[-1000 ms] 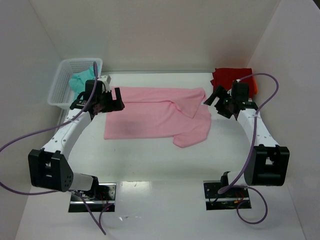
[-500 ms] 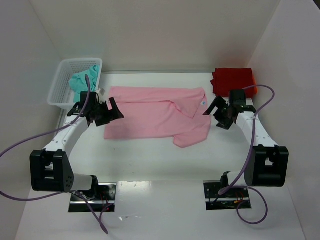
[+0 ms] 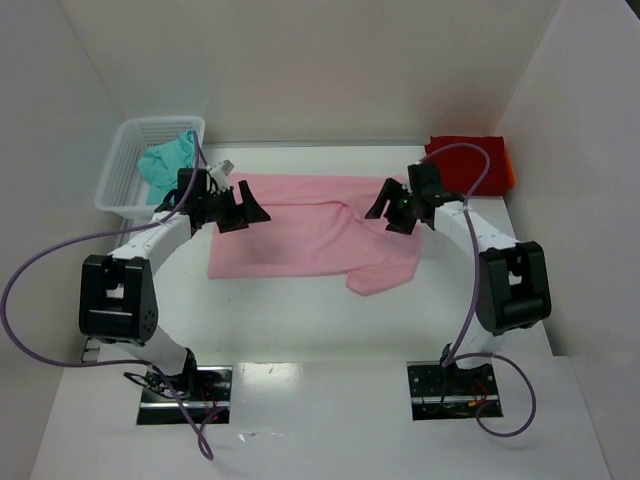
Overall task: Fold and stack the t-shirts
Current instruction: Fold the flattened tshirt in 1/3 of the way
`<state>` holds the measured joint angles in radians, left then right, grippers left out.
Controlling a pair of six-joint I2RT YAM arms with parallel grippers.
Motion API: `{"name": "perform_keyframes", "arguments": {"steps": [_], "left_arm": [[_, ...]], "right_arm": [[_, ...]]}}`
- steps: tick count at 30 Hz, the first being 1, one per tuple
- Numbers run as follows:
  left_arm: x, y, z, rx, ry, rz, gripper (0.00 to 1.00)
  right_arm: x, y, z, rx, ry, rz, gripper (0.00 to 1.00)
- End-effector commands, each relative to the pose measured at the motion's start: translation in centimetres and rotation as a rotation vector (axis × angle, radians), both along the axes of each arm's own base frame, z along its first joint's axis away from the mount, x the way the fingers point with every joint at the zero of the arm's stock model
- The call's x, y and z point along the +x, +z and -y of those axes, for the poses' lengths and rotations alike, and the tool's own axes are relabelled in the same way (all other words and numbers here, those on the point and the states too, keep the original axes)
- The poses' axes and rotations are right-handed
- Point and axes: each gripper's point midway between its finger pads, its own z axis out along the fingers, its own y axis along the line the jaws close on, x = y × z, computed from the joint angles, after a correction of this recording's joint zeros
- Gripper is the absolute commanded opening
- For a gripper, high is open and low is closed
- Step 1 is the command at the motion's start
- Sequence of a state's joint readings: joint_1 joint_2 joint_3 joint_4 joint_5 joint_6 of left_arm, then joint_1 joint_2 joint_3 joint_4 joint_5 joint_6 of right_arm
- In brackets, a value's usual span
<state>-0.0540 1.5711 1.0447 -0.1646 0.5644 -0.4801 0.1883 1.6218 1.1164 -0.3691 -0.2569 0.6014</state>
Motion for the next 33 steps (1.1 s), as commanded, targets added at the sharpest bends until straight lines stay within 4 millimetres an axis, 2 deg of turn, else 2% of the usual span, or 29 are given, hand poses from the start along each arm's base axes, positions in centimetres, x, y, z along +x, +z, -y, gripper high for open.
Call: {"name": "perform_keyframes", "arguments": {"steps": [1,3,4,5,9,11,16,17,19,22,26,33], "left_arm": [[2.2,2.2,0.1,-0.004,-0.003,0.086,0.92],[2.4,2.6,0.0,0.008,-0.014,0.098,0.92],[2.5,2.2,-0.1,0.020,-0.012,0.094,0.92],[2.5,2.2,-0.1,0.020,-0.012,0.094,0.92],[2.6,2.3,-0.3,0.033,-0.009,0.098,0.92],[2.6,2.2,-0.3,0.038,-0.014,0.104,0.92],[2.1,1.3,-0.5,0.051,-0.013,0.080,0.92],[2.1,1.3,-0.5,0.051,-0.013,0.080,0.92],[1.9,0.9,-0.5,0.052,-0.013,0.069,0.92],[2.0,0.8,-0.7,0.058,-0.007,0.070,0.92],[2.0,0.7,-0.8,0.070,-0.005,0.075,0.92],[2.0,0.7,-0.8,0.070,-0.005,0.075,0.92]], "right_arm": [[3.2,2.6,-3.6,0.024,0.061,0.158,0.76],[3.7,2.1,-4.7,0.045,0.050,0.160,0.78],[3.8,1.3,-5.2,0.048,0.051,0.140,0.78],[4.1,0.9,-5.1,0.045,0.037,0.135,0.78],[4.7,1.0,-6.8,0.050,0.039,0.156,0.78],[4.7,-0.8,-7.1,0.029,0.026,0.122,0.78],[6.0,-2.3,-7.7,-0.011,0.010,0.121,0.71],[6.4,-2.2,-7.8,-0.008,0.010,0.129,0.71],[7.0,-2.7,-8.0,-0.030,-0.014,0.131,0.65],[8.0,-2.9,-8.5,-0.043,-0.017,0.133,0.64],[9.3,-2.3,-7.7,-0.093,-0.060,0.163,0.64],[10.0,-3.1,-6.2,-0.193,-0.079,0.162,0.64]]}}
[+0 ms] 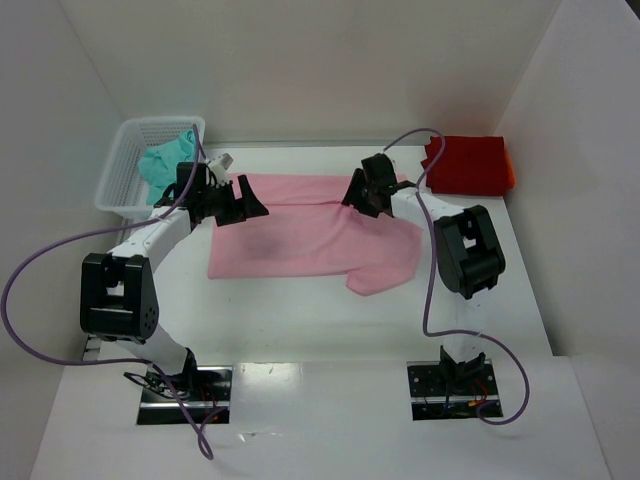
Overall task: Fold and stack the t-shirts
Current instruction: Fold the flattened tshirt in 1/3 of the way
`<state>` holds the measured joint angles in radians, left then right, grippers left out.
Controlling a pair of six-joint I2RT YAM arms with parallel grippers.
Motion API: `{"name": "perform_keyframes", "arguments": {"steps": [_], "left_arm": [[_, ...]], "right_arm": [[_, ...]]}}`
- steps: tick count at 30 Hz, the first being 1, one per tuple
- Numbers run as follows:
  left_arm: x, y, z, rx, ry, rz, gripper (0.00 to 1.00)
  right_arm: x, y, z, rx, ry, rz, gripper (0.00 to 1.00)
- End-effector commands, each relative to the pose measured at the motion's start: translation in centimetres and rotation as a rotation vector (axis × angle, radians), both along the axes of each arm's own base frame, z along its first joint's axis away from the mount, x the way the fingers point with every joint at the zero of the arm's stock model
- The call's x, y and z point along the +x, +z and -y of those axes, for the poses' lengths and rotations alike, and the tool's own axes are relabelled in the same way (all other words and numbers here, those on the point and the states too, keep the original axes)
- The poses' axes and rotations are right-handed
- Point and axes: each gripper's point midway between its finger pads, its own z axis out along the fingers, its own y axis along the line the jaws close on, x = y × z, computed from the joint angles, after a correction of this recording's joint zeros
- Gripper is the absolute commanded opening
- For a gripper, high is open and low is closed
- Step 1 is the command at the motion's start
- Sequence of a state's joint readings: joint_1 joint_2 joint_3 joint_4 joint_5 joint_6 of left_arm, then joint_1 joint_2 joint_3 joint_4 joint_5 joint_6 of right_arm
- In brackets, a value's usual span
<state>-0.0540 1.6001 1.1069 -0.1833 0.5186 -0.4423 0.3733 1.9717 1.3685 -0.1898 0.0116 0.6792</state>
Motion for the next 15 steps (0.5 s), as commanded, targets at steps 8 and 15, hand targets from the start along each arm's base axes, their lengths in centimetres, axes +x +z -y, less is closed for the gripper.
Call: {"name": "perform_keyframes", "arguments": {"steps": [8,15], "left_arm": [[0.3,-0.3,-0.2,0.019,-0.018,0.018,0.92],[0.3,-0.7,-0.1,0.019,-0.018,0.009,0.92]], "right_arm": [[-0.4,1.9,-0.3,-0.004,-0.021,0.025,0.64],[-1.5,0.6,-0.9,0.038,-0.008,-0.015,0.64]]}}
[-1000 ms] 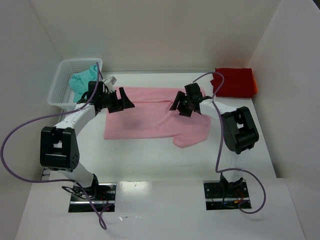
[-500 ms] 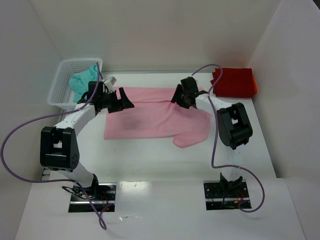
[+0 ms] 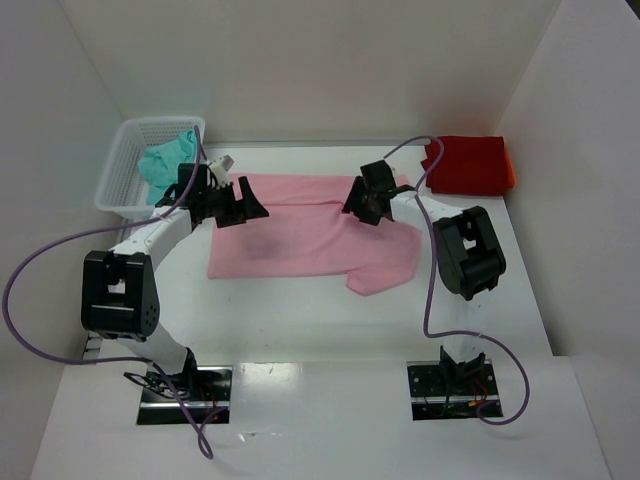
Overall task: Fold and stack the t-shirts
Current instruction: Fold the flattened tshirt in 1/3 of the way
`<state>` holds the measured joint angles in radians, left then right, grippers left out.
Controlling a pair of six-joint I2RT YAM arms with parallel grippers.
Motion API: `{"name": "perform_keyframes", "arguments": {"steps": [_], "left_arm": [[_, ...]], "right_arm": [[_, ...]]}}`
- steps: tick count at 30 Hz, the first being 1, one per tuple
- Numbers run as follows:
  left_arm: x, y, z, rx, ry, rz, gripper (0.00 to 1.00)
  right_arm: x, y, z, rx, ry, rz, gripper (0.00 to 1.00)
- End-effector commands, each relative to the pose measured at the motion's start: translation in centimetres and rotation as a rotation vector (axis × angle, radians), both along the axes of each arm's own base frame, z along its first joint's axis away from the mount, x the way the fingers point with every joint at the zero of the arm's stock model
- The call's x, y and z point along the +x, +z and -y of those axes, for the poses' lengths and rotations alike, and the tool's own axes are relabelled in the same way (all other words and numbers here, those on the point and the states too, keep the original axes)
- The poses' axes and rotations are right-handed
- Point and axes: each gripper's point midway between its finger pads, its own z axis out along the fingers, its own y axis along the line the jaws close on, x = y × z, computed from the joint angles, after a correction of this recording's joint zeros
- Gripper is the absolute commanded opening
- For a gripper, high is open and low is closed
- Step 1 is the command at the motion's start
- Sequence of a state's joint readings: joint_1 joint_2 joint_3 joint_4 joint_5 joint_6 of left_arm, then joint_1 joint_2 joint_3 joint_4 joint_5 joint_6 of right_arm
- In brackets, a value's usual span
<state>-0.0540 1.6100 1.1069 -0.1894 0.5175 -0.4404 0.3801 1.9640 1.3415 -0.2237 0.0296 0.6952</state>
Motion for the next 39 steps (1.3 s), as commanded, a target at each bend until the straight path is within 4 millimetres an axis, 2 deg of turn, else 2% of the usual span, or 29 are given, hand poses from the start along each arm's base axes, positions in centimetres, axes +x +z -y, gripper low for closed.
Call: {"name": "perform_keyframes", "arguments": {"steps": [1,4,5,8,12,13,14,19,31,33,34,36,39], "left_arm": [[0.3,-0.2,-0.1,0.016,-0.018,0.024,0.92],[0.1,-0.5,-0.1,0.017,-0.018,0.015,0.92],[0.1,-0.5,-0.1,0.017,-0.018,0.015,0.92],[0.1,-0.5,-0.1,0.017,-0.018,0.015,0.92],[0.1,-0.5,-0.1,0.017,-0.018,0.015,0.92],[0.1,-0.5,-0.1,0.017,-0.018,0.015,0.92],[0.3,-0.6,-0.6,0.023,-0.002,0.015,0.92],[0.3,-0.6,-0.7,0.029,-0.008,0.020,0.92],[0.6,-0.9,-1.2,0.056,0.021,0.020,0.92],[0.4,-1.4,-1.7,0.080,0.043,-0.002,0.92],[0.3,-2.4,-2.5,0.120,0.079,-0.034,0.92],[0.5,-2.5,-3.2,0.156,0.102,-0.039,0.92],[0.2,-3.7,-4.7,0.259,0.162,-0.082,0.92]], "right_arm": [[-0.2,1.8,-1.3,0.059,0.008,0.034,0.64],[-0.1,1.7,-1.6,0.058,0.011,0.047,0.64],[-0.2,0.7,-1.6,0.050,0.011,0.028,0.64],[0.0,0.3,-1.9,0.049,0.017,0.005,0.64],[0.3,1.1,-2.3,0.051,0.018,0.037,0.64],[0.5,1.0,-2.1,0.042,0.008,0.041,0.64],[0.6,-0.3,-1.5,0.005,-0.002,0.029,0.64],[1.5,-0.3,-0.4,-0.072,-0.028,0.044,0.64],[2.7,0.5,1.2,-0.156,-0.078,0.097,0.47],[3.0,0.8,1.1,-0.159,-0.071,0.107,0.45],[3.2,0.2,1.1,-0.164,-0.070,0.097,0.43],[3.2,-0.3,1.3,-0.180,-0.068,0.092,0.39],[3.7,-0.1,1.2,-0.189,-0.069,0.104,0.28]]}}
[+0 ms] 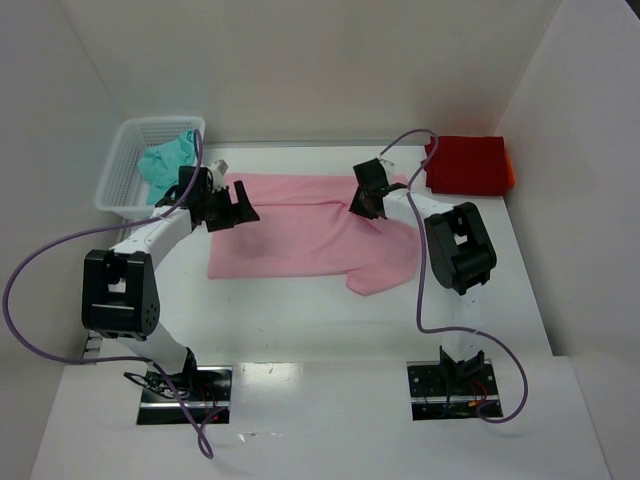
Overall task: Fold and stack the t-shirts
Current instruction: Fold the flattened tshirt in 1/3 of the way
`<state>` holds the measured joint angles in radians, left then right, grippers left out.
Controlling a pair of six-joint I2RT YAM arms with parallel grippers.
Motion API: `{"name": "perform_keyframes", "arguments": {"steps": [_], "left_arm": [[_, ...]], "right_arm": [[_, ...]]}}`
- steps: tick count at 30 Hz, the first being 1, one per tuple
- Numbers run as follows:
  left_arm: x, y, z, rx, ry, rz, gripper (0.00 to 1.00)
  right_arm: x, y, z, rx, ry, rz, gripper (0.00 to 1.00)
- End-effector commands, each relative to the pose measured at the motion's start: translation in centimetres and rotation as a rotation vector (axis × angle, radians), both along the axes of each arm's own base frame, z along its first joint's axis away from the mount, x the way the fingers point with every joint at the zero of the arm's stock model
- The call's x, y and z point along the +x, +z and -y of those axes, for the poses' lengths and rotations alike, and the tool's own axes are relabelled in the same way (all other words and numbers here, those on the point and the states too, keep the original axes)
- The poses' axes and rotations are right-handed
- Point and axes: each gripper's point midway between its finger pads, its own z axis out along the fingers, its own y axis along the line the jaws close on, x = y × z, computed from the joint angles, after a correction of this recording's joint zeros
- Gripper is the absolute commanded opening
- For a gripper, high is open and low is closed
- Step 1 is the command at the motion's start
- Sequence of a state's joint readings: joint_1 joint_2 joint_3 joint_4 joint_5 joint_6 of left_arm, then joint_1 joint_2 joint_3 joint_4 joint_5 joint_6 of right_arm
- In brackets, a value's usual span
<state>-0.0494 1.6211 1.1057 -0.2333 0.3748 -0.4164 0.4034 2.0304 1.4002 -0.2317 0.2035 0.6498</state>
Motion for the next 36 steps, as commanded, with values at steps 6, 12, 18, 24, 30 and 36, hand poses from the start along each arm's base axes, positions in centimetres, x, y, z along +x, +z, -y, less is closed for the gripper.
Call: {"name": "perform_keyframes", "arguments": {"steps": [6,12,18,24,30,36], "left_arm": [[-0.7,-3.9,-2.4,0.277,0.072,-0.115,0.92],[-1.5,-5.4,-1.8,0.365,0.041,-0.164,0.92],[-1.7,-6.4,-1.4,0.389,0.029,-0.189,0.92],[-2.1,-7.5,-1.5,0.397,0.023,-0.225,0.92],[-1.8,-7.5,-1.4,0.397,0.023,-0.225,0.92],[-1.9,-7.9,-1.5,0.404,0.014,-0.231,0.92]], "right_arm": [[3.0,1.9,0.2,-0.072,-0.025,0.092,0.19],[3.5,2.2,0.2,-0.082,-0.026,0.103,0.09],[4.1,2.9,0.7,-0.090,-0.036,0.117,0.01],[3.3,3.4,0.9,-0.071,-0.027,0.081,0.01],[0.2,1.3,0.0,-0.015,0.042,-0.019,0.01],[-3.0,-1.0,0.5,-0.006,0.061,-0.107,0.01]]}}
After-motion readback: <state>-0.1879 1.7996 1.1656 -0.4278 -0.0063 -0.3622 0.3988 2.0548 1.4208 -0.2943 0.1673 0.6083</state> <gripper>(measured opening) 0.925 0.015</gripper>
